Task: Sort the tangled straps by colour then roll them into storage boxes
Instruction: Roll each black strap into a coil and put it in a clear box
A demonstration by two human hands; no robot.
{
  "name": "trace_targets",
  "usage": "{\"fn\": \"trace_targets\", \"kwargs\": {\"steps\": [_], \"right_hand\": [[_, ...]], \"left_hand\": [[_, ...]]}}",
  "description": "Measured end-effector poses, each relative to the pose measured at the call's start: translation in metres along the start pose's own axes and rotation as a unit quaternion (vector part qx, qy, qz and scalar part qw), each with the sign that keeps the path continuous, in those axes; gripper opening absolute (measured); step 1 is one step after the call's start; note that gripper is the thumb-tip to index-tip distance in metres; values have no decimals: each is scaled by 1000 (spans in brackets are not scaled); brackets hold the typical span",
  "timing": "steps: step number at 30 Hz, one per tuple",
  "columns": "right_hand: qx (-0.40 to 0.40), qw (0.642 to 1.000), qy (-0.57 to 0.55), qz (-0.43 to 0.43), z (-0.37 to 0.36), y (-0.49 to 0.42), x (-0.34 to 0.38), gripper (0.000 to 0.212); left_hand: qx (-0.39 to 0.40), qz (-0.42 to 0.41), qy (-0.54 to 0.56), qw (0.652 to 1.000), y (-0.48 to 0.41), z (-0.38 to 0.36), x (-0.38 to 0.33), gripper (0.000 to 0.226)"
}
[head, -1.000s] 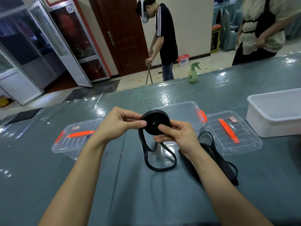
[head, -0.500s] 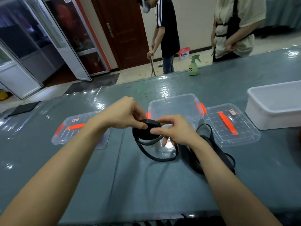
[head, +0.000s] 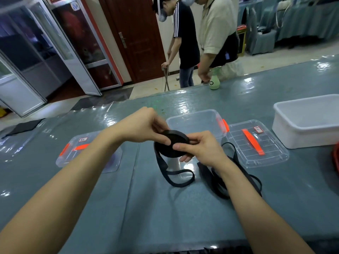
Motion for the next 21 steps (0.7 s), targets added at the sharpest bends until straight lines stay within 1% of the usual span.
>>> {"fn": "trace_targets", "kwargs": {"steps": [2,3,5,6,8,11,14,16,19,21], "right_hand": [[-4,999,-45,-11,7,1,2,16],[-7,998,-61,-11,8,2,4,16],[-20,995,-96,-11,9,4,4,19],[-25,994,-106,-15,9,4,4,20],[-18,993,-116,-26,6,5,3,24],[3,993,-117,-25,0,5,7,35],[-16,991,-131,-8,0,8,9,34],[-34,989,-143,-2,0,8,8,32],[-48,984,-174,-8,-3,8,3,35],[-33,980,-192,-26,-11,8,-4,36]], "left_hand": [[-25,22,120,992,7,0,10,16],[-41,28,168,985,10,-1,14,22],[-61,39,211,975,15,-5,17,29],[-66,43,204,976,16,-6,16,28],[-69,56,155,984,17,-3,16,22],[-50,69,117,989,19,5,16,19],[-24,75,120,990,23,7,17,21],[-21,84,137,987,25,4,20,24],[-44,86,176,980,28,0,23,31],[-55,89,189,976,29,0,26,29]]}}
Point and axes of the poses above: each hand's wrist, its own y-axis away from the middle knuckle, its own z-axis out of the back of the hand, x = y × z, the point moved 9 cm from there along -y, towards the middle knuckle, and after that the axes turned 3 degrees about -y, right-handed, at the moved point
